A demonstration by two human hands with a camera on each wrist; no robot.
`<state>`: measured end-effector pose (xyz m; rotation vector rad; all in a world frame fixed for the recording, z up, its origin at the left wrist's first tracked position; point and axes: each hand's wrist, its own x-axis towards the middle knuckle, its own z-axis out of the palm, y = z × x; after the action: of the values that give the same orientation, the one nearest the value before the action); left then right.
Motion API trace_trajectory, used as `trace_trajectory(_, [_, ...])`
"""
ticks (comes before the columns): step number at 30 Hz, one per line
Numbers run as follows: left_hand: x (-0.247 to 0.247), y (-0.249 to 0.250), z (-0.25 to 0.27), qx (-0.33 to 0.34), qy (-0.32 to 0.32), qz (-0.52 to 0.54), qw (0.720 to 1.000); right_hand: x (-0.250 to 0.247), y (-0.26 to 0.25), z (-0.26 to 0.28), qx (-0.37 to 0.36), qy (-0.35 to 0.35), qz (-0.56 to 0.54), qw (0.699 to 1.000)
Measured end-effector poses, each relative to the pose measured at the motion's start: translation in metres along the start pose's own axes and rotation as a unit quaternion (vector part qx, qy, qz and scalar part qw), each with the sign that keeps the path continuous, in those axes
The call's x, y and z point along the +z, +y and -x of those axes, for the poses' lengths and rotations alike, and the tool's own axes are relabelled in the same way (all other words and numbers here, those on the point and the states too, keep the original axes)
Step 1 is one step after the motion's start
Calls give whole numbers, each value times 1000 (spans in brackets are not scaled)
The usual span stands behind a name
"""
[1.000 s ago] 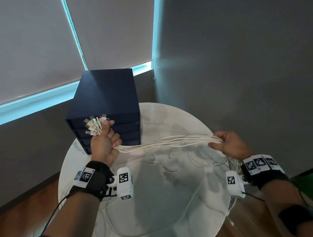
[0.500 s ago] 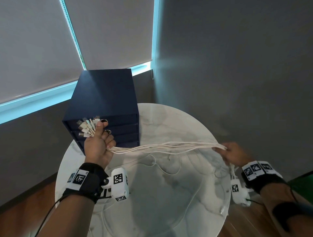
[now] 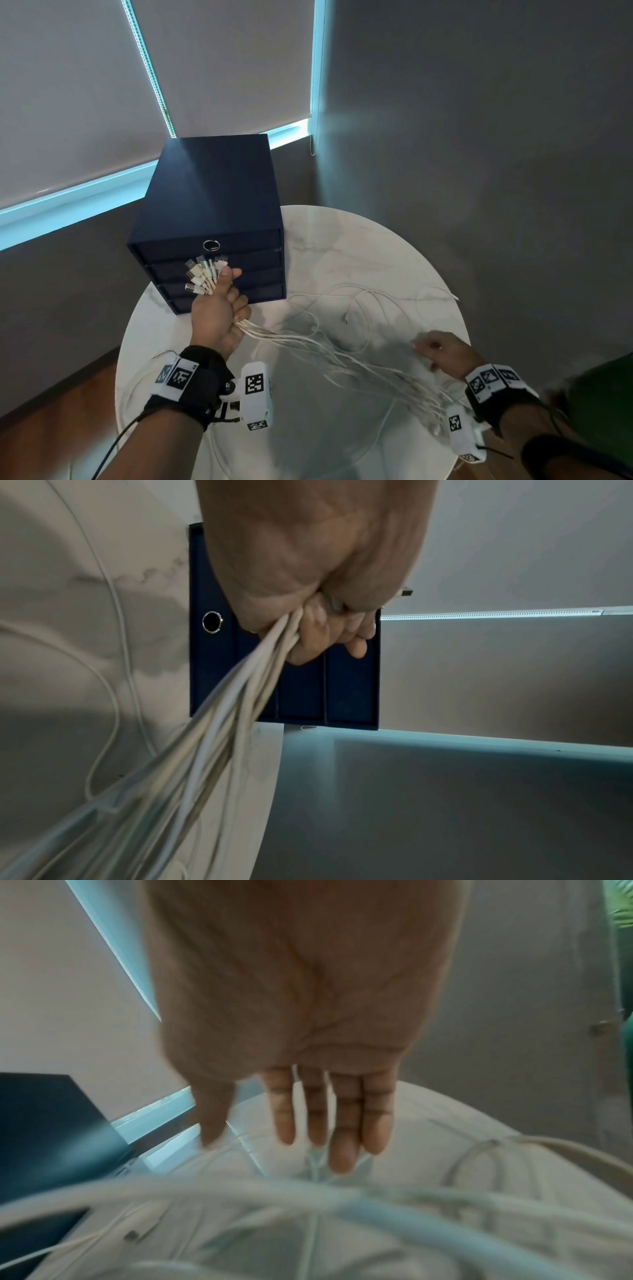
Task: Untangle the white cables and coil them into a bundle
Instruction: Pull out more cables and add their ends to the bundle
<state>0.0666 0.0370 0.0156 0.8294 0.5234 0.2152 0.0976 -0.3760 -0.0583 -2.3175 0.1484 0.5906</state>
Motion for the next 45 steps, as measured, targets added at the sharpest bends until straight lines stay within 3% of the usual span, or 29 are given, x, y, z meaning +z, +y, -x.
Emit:
trace_trajectory(4, [2, -6, -1, -2, 10, -9, 1000, 25, -13, -14, 30, 29, 238, 970])
trace_trajectory(8, [4, -10, 2, -1, 11, -19, 1000, 49, -23, -12, 43, 9, 306, 951])
trace_trajectory(10, [6, -12, 5, -3, 11, -22, 1000, 51, -38, -13, 48, 23, 243, 969])
trace_trajectory(12, [8, -15, 6, -6, 10, -23, 1000, 48, -63, -14, 46, 69, 92, 992])
trace_trajectory(14, [10, -17, 8, -10, 11, -24, 1000, 42, -96, -15, 19, 95, -109, 989])
trace_trajectory(17, [17, -24, 13, -27, 9, -23, 999, 36, -151, -7, -29, 50, -391, 918])
trace_trajectory(21, [26, -35, 21, -69, 4, -20, 997, 42, -209, 14, -87, -37, -547, 832])
trace_trajectory(24, [30, -41, 25, -77, -4, -18, 997, 58, -230, 27, -95, -87, -596, 793])
trace_trajectory(27, [31, -42, 30, -77, -32, -28, 996, 71, -236, 38, -103, -125, -604, 781])
trace_trajectory(31, [31, -38, 33, -78, -66, -66, 993, 86, -229, 49, -91, -190, -530, 821])
trace_trajectory(35, [30, -38, 30, -86, -19, -53, 995, 93, -213, 49, -72, -215, -477, 849])
trace_trajectory(37, [27, -40, 28, -97, -9, -18, 995, 90, -205, 47, -30, -208, -497, 842])
trace_trajectory(40, [25, -40, 26, -102, -8, 65, 993, 83, -190, 37, 90, -173, -556, 808])
trace_trajectory(43, [23, -33, 28, -107, -40, 109, 987, 75, -164, 19, 181, -73, -571, 797])
trace_trajectory(45, [20, -28, 28, -102, -55, 73, 991, 67, -147, 7, 203, 13, -591, 780])
